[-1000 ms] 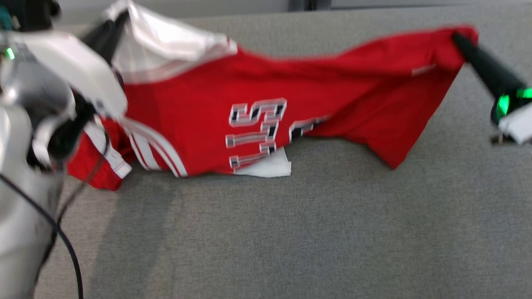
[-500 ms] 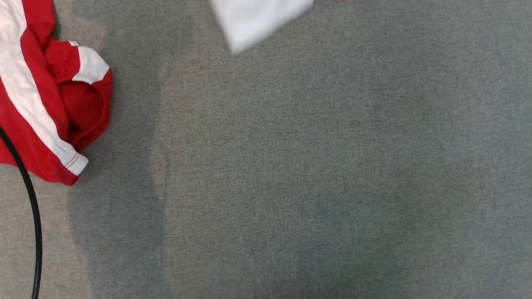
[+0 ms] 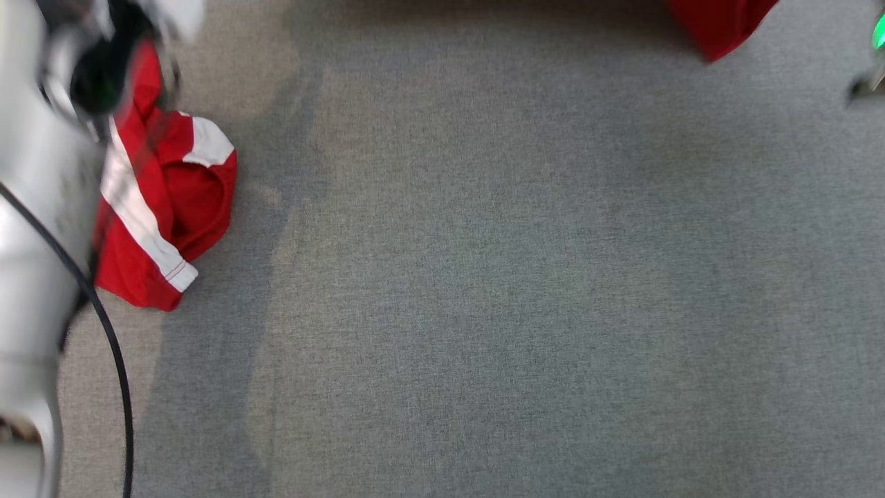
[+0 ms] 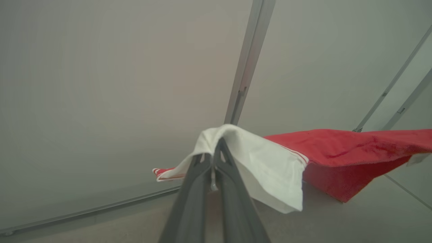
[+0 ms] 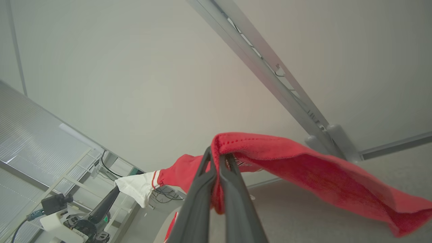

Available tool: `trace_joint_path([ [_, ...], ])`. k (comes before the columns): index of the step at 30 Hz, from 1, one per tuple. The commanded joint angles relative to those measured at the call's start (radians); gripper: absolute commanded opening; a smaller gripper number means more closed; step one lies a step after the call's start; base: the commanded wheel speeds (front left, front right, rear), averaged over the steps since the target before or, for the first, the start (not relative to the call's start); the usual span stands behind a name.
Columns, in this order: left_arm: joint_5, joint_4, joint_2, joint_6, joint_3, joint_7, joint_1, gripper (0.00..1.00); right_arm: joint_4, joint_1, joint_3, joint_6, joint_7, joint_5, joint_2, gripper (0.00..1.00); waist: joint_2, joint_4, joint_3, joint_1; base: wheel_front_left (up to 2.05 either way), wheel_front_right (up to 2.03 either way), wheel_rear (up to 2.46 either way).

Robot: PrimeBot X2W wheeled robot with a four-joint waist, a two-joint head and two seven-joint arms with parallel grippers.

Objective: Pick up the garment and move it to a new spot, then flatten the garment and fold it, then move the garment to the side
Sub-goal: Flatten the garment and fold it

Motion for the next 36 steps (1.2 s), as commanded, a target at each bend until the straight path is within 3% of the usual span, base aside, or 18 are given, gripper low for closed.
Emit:
trace_joint_path([
  [1,-0.042,-0.024,0.018,0.0,-0.009,0.017,0.094,0.0,-0.003,0.068,0.033,0.002,0.03,0.012,-0.01,0.0,0.0,-0.004,-0.034,0.0,0.0,0.0,0.0],
  [8,-0.182,-0.146,0.071,0.008,-0.026,0.077,0.506,0.0,-0.04,0.339,0.139,0.002,0.118,0.083,-0.025,0.0,0.0,-0.018,-0.117,0.0,0.0,0.0,0.0],
  [16,-0.259,-0.379,0.118,0.093,-0.016,0.103,0.811,0.0,-0.043,0.519,0.15,0.003,0.139,0.131,-0.03,0.0,0.0,-0.021,-0.183,0.0,0.0,0.0,0.0],
  [25,-0.273,-0.633,0.256,0.2,-0.033,0.209,1.017,0.0,-0.033,0.581,0.128,0.002,0.141,0.118,-0.07,0.0,0.0,-0.008,-0.224,0.0,0.0,0.0,0.0],
  [36,-0.311,-0.886,0.412,0.28,-0.065,0.386,1.155,0.0,-0.022,0.626,0.168,0.002,0.191,0.078,-0.131,0.0,0.0,0.022,-0.246,0.0,0.0,0.0,0.0],
])
